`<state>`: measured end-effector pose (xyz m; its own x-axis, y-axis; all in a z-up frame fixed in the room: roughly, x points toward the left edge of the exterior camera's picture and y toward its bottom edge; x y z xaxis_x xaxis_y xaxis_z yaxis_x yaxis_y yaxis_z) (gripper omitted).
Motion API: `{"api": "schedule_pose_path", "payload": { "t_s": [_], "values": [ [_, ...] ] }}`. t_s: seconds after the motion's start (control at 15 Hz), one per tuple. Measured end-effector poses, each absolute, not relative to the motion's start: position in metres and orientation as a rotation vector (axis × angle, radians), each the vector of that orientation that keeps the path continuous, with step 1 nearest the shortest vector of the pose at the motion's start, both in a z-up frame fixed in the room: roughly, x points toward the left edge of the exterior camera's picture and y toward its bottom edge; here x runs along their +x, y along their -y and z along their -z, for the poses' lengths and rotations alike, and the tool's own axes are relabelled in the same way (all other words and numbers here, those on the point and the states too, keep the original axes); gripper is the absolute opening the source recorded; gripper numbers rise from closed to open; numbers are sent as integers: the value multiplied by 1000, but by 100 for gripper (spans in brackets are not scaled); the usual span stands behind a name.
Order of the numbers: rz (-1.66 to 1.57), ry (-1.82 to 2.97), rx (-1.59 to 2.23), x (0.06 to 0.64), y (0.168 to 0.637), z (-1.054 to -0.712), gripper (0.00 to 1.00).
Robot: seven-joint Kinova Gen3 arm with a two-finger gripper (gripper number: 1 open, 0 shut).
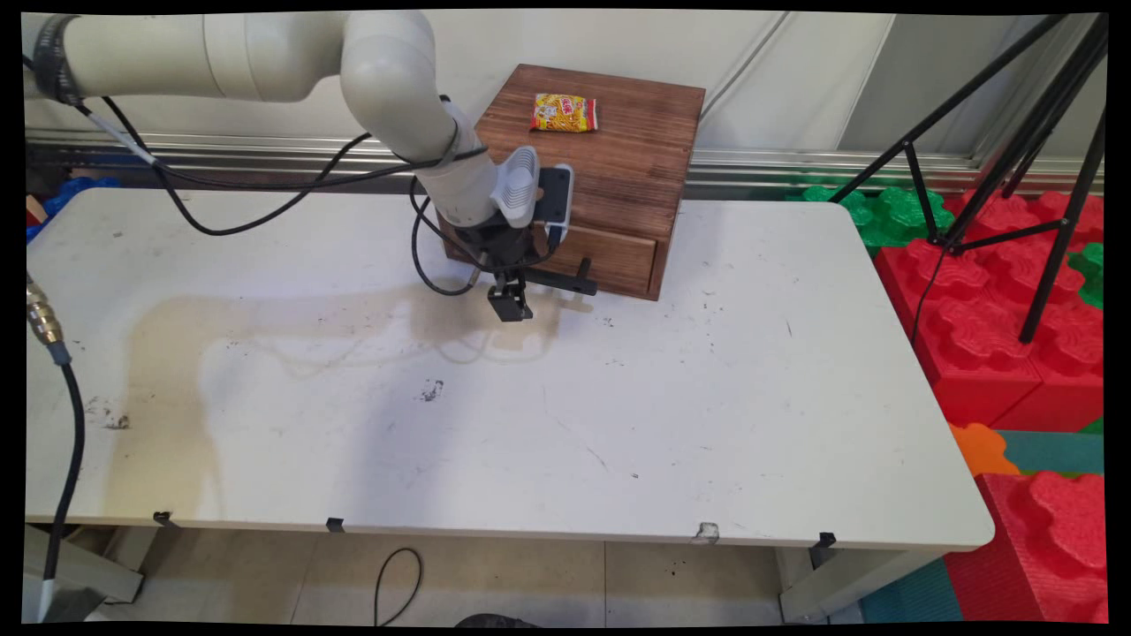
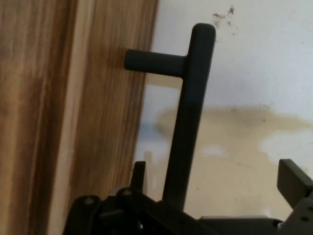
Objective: Open the drawer
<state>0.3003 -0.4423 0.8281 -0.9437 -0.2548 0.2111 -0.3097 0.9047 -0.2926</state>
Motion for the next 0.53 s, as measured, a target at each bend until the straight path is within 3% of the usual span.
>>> {"api": "schedule_pose_path", "payload": {
  "t_s": [0.53],
  "values": [
    [-408,2928,443,295,441,-809,100]
  ]
}}
